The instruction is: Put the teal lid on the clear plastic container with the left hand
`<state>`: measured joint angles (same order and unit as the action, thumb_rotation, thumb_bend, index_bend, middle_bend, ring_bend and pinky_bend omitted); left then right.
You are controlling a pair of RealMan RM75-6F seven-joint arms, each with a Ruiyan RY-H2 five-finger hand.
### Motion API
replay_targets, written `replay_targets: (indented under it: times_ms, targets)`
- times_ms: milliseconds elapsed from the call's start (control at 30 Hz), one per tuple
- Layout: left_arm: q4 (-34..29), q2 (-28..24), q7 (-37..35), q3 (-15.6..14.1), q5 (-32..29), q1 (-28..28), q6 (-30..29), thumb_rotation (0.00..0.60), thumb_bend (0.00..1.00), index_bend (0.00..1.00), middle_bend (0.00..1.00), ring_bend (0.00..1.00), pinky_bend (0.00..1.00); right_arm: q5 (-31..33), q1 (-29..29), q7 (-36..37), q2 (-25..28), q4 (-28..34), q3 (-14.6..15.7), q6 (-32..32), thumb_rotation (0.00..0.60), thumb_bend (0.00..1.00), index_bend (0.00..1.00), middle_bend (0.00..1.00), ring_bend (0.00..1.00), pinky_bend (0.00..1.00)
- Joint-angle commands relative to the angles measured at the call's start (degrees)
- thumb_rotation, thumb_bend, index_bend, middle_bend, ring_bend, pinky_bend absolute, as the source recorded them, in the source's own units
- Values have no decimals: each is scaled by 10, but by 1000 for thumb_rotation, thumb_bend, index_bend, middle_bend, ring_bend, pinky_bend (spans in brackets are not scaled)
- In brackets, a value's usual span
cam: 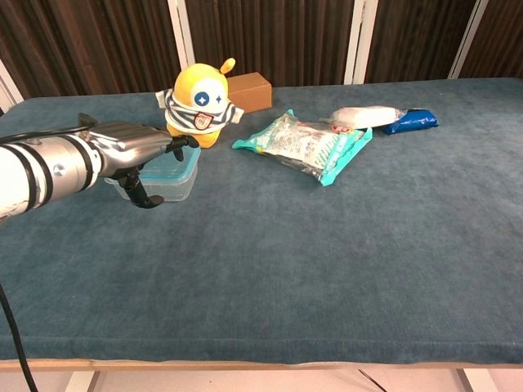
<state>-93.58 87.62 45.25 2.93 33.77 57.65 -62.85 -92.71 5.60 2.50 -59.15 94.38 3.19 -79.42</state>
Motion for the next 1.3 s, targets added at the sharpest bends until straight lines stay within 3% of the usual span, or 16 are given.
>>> replay_targets:
  times_ms: [33, 567, 733, 833, 933, 1300]
  targets:
    - [1, 2, 6, -1, -2, 0, 1, 600, 358, 0, 170, 27, 5, 0, 0, 0, 0, 0, 0, 0, 600, 176, 0, 0, 0, 0]
    - [-1, 3, 27, 4, -26, -5, 13, 600, 358, 0, 247, 92, 6, 0, 0, 0, 0, 0, 0, 0, 600, 176, 0, 0, 0, 0]
    - [-2, 0, -17, 18, 22, -18, 8, 600, 365, 0, 230, 95, 8, 0, 0, 0, 0, 0, 0, 0, 600, 176, 0, 0, 0, 0]
    - [5, -2, -52, 25, 63, -27, 9, 600, 416, 0, 213, 83, 7, 0, 0, 0, 0, 0, 0, 0, 600, 176, 0, 0, 0, 0]
    - [16, -3, -86, 33, 90, -35, 18, 600, 548, 0, 194, 66, 3, 0, 0, 0, 0, 0, 0, 0, 600, 176, 0, 0, 0, 0]
    - [103, 29, -135, 57, 106, -46, 35, 600, 807, 0, 176, 10, 0, 0, 0, 0, 0, 0, 0, 0, 600, 176, 0, 0, 0, 0]
